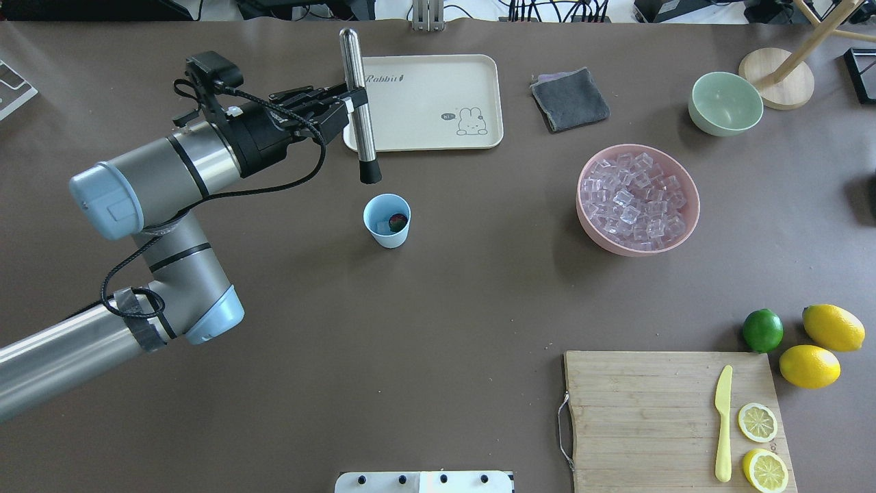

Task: Mash ice and strawberries in cup
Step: 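Lift the muddler upright with the left gripper and bring it over the cup, then lower the muddler into the light-blue cup and press down with the left gripper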

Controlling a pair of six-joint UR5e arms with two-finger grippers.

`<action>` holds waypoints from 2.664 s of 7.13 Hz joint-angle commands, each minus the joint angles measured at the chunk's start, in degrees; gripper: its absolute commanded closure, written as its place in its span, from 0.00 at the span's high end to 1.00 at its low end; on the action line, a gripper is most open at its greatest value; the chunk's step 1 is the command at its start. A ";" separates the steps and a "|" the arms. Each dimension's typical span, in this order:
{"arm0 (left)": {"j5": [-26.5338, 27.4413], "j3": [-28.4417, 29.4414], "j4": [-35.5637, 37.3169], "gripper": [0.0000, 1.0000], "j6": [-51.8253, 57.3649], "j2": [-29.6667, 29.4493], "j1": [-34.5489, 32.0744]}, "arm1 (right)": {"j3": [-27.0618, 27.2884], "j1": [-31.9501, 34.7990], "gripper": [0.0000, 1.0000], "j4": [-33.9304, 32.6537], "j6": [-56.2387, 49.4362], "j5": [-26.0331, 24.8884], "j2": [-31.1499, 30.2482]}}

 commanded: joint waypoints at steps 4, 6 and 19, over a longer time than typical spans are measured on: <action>14.66 -14.47 19.27 0.00 5.45 4.61 6.59 | -0.21 0.00 0.99 0.09 -0.10 -0.28 -0.99; 19.45 -10.96 19.19 0.00 6.15 4.61 8.34 | 0.06 0.00 0.99 0.09 -0.01 0.07 -1.09; 33.65 -0.94 17.88 0.00 5.89 -1.28 15.29 | 0.06 0.53 0.99 0.00 -0.71 0.08 -1.79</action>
